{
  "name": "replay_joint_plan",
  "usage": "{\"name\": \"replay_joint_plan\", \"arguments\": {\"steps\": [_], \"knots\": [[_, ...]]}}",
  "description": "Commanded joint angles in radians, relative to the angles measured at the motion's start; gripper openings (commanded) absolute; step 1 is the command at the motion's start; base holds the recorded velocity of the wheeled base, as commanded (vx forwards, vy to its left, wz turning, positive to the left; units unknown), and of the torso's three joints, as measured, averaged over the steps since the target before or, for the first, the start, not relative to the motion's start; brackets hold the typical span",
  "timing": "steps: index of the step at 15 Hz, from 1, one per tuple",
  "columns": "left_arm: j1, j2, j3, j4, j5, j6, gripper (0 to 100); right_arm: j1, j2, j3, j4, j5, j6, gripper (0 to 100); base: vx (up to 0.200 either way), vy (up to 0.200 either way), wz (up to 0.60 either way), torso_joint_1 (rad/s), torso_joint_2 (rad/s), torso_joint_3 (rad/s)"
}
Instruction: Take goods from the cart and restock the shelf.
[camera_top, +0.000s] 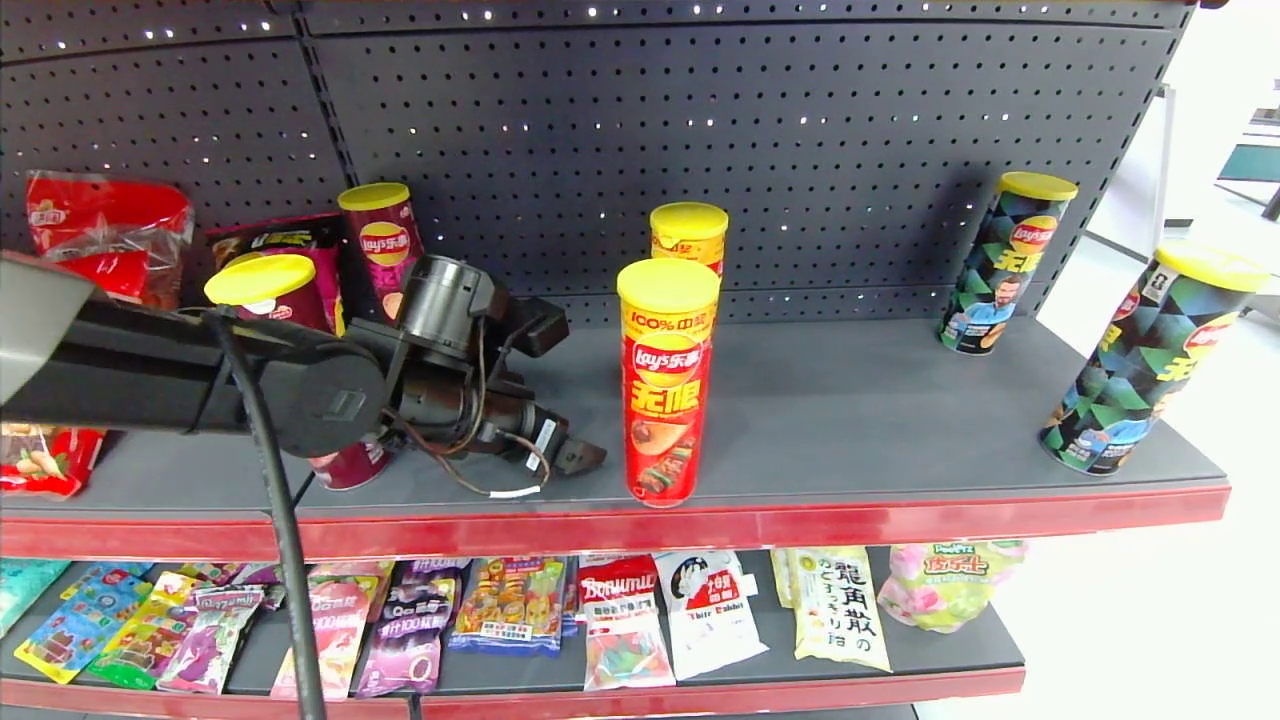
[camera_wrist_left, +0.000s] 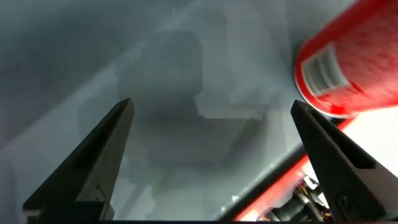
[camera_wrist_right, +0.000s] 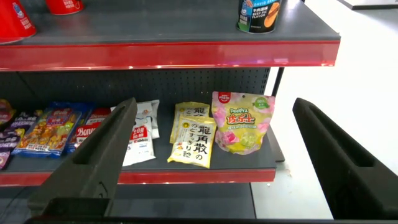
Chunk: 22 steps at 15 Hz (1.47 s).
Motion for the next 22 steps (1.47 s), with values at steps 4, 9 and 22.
{"name": "replay_joint_plan", "arguments": {"steps": [4,9,22], "knots": [[-0.014,0.047,-0.045,-0.001,-0.002,0.003,100,0.000,0.002,0.000,0.000,0.000,-0.001,100,0.000,0.000,0.00,0.000,0.00,0.000],[-0.018,0.048,-0.047,-0.001,-0.003,0.004,100,0.000,0.002,0.000,0.000,0.000,-0.001,100,0.000,0.000,0.00,0.000,0.00,0.000],[-0.040,0.068,-0.087,0.005,-0.020,0.004,100,0.000,0.002,0.000,0.000,-0.001,-0.001,100,0.000,0.000,0.00,0.000,0.00,0.000]]}}
